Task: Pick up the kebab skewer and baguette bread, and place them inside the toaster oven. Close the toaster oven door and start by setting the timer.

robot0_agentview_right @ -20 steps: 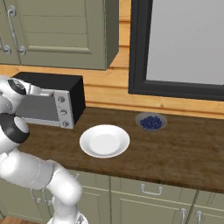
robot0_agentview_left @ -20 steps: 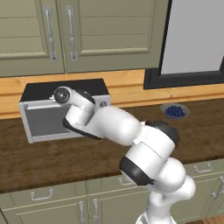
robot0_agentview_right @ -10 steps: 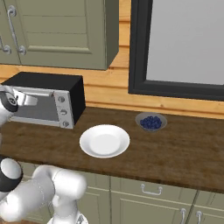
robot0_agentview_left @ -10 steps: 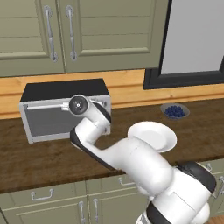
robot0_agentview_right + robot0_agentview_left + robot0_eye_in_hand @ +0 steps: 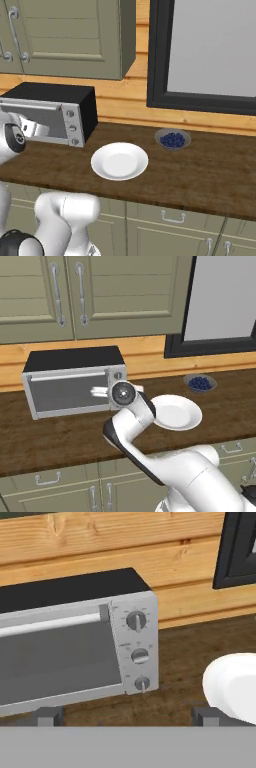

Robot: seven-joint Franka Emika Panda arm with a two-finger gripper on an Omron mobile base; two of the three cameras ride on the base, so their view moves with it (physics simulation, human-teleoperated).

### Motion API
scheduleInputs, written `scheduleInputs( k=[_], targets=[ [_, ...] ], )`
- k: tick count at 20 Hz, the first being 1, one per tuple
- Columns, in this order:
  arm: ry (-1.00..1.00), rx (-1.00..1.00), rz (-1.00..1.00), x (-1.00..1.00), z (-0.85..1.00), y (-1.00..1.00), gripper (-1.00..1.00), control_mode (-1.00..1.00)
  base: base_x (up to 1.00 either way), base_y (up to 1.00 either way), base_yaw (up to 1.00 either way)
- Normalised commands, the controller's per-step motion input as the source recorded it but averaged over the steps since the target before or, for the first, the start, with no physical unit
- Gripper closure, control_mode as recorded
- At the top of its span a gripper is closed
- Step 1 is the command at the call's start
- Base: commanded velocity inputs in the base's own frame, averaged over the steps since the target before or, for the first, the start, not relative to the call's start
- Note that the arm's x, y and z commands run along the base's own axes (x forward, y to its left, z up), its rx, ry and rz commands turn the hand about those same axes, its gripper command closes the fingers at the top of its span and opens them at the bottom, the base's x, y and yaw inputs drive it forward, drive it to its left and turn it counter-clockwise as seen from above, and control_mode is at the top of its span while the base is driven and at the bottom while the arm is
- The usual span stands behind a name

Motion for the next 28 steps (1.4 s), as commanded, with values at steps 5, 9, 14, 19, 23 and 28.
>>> scheduleInputs(
  k=[5,9,14,19,23,28],
  targets=[
    [0.17,-0.19,0.16,-0.21,0.0,-0.1,-1.0,-1.0,0.0,0.0,0.0],
    [0.48,-0.72,0.48,-0.14,0.0,0.0,-1.0,-1.0,0.0,0.0,0.0],
    [0.47,-0.9,0.57,-0.39,0.0,0.02,-1.0,-1.0,0.0,0.0,0.0],
    [0.16,-0.93,0.51,-0.42,-0.17,0.0,-1.0,-1.0,0.0,0.0,0.0],
    [0.21,-0.63,0.38,-0.01,0.0,-0.47,-1.0,-1.0,0.0,0.0,0.0],
    [0.29,-0.38,0.3,0.0,-0.01,-0.8,-1.0,-1.0,0.0,0.0,0.0]
  ],
)
